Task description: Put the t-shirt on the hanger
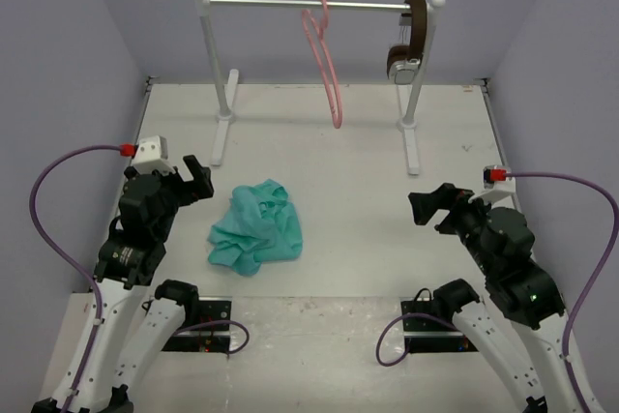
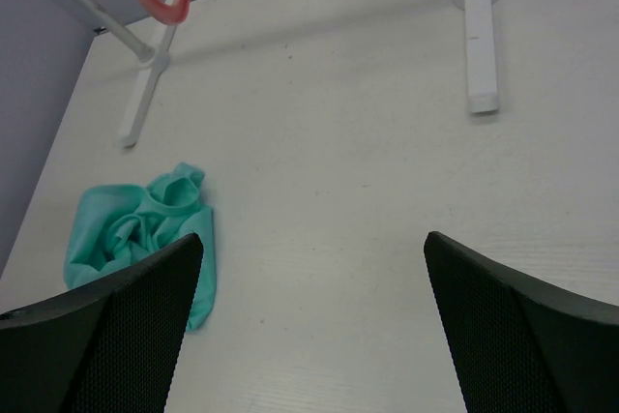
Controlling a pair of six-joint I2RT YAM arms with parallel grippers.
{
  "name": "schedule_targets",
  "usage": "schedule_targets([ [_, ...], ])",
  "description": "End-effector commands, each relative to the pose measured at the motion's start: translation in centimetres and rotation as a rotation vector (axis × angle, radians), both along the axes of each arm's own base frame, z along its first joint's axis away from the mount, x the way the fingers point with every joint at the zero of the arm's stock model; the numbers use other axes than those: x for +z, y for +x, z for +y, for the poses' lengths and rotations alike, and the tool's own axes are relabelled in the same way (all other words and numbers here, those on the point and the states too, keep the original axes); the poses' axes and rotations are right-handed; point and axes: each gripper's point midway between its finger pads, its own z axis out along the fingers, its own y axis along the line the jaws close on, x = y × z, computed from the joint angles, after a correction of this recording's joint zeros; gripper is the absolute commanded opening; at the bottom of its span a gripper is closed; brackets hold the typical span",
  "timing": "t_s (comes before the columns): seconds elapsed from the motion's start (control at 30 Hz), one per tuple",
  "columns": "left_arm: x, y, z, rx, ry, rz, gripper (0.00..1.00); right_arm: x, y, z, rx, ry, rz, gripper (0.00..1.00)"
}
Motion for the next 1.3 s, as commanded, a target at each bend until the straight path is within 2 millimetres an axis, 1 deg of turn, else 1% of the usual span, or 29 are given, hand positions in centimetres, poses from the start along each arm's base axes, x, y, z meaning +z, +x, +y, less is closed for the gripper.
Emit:
schedule_targets([
  [0.0, 0.3, 0.3, -0.1, -0.001, -0.005, -0.025, 1.0, 1.6, -0.2, -0.9, -0.048, 0.017, -0.041, 0.99],
  [0.13, 0.3, 0.2, -0.1, 0.0, -0.005, -0.024, 1.0, 2.0, -0.4, -0.8, -0.037, 0.029, -0.061, 0.99],
  [0.27, 0.3, 0.2, -0.1, 0.0, -0.005, -0.024, 1.0, 2.1, -0.2, -0.6, -0.034, 0.039, -0.063, 0.99],
  [0.33, 0.3, 0.3, -0.1, 0.002, -0.007, -0.026, 1.0, 2.8, 0.3, 0.2, -0.004, 0.052, -0.081, 0.99],
  [0.4, 0.2, 0.3, 0.0, 0.004, -0.005, -0.023, 1.0, 4.2, 0.5, 1.7, 0.074, 0.068, -0.104, 0.99],
  [0.43, 0.1, 0.4, 0.0, 0.004, -0.004, -0.018, 1.0, 5.3, 1.1, 2.9, 0.122, 0.075, -0.101, 0.99],
  [0.47, 0.1, 0.4, 0.0, 0.005, -0.004, -0.017, 1.0, 5.1, 1.8, 4.0, 0.165, 0.071, -0.071, 0.99],
  [0.5, -0.1, 0.5, 0.0, 0.006, -0.002, -0.009, 1.0, 5.3, 2.9, 5.2, 0.209, 0.058, -0.039, 0.99],
  [0.53, -0.3, 0.6, 0.0, 0.008, 0.0, -0.001, 1.0, 6.6, 4.1, 6.1, 0.234, 0.048, -0.033, 0.99],
  [0.57, -0.4, 0.7, 0.1, 0.011, 0.002, 0.005, 1.0, 8.3, 5.2, 6.6, 0.24, 0.042, -0.045, 0.99],
  [0.6, -0.5, 0.7, 0.1, 0.014, 0.004, 0.01, 1.0, 7.7, 7.4, 7.7, 0.255, 0.002, -0.001, 0.99],
  [0.63, -0.6, 0.7, 0.1, 0.014, 0.005, 0.013, 1.0, 9.4, 7.9, 7.9, 0.259, 0.003, -0.032, 0.99],
  [0.67, -0.8, 0.8, 0.1, 0.016, 0.006, 0.018, 1.0, 10.8, 9.9, 8.7, 0.256, -0.026, -0.034, 0.96],
  [0.7, -0.8, 0.8, 0.1, 0.013, 0.005, 0.021, 1.0, 9.3, 12.5, 9.9, 0.262, -0.084, 0.029, 0.92],
  [0.73, -0.9, 0.8, 0.0, 0.013, 0.005, 0.024, 1.0, 10.2, 14.6, 10.6, 0.251, -0.118, 0.028, 0.85],
  [0.77, -1.0, 0.8, 0.1, 0.015, 0.007, 0.026, 1.0, 11.1, 15.7, 11.2, 0.253, -0.148, 0.025, 0.79],
  [0.8, -1.0, 0.8, 0.2, 0.019, 0.008, 0.027, 1.0, 10.6, 16.8, 12.1, 0.271, -0.184, 0.053, 0.77],
  [0.83, -1.0, 0.8, 0.2, 0.022, 0.008, 0.028, 1.0, 10.2, 18.3, 13.3, 0.288, -0.216, 0.082, 0.75],
  [0.93, -1.1, 0.9, 0.2, 0.023, 0.01, 0.033, 1.0, 8.7, 22.3, 15.0, 0.248, -0.312, 0.126, 0.71],
  [1.0, -1.3, 1.0, 0.1, 0.02, 0.01, 0.04, 1.0, 8.1, 23.7, 16.0, 0.249, -0.34, 0.144, 0.68],
  [1.03, -1.3, 1.0, 0.0, 0.015, 0.009, 0.043, 1.0, 7.5, 24.7, 16.5, 0.245, -0.36, 0.16, 0.62],
  [1.1, -1.5, 1.1, -0.1, 0.008, 0.008, 0.049, 1.0, 5.6, 25.9, 16.7, 0.224, -0.409, 0.195, 0.49],
  [1.13, -1.6, 1.1, -0.2, 0.006, 0.008, 0.053, 1.0, 4.8, 26.3, 16.9, 0.222, -0.42, 0.206, 0.47],
  [1.2, -1.6, 1.1, -0.3, 0.001, 0.008, 0.055, 1.0, 3.4, 26.7, 16.9, 0.218, -0.435, 0.225, 0.45],
  [1.23, -1.6, 1.2, -0.3, -0.001, 0.007, 0.054, 1.0, 2.9, 26.8, 16.9, 0.217, -0.439, 0.233, 0.43],
  [1.27, -1.6, 1.2, -0.3, -0.003, 0.006, 0.052, 1.0, 2.5, 26.7, 16.8, 0.216, -0.442, 0.238, 0.38],
])
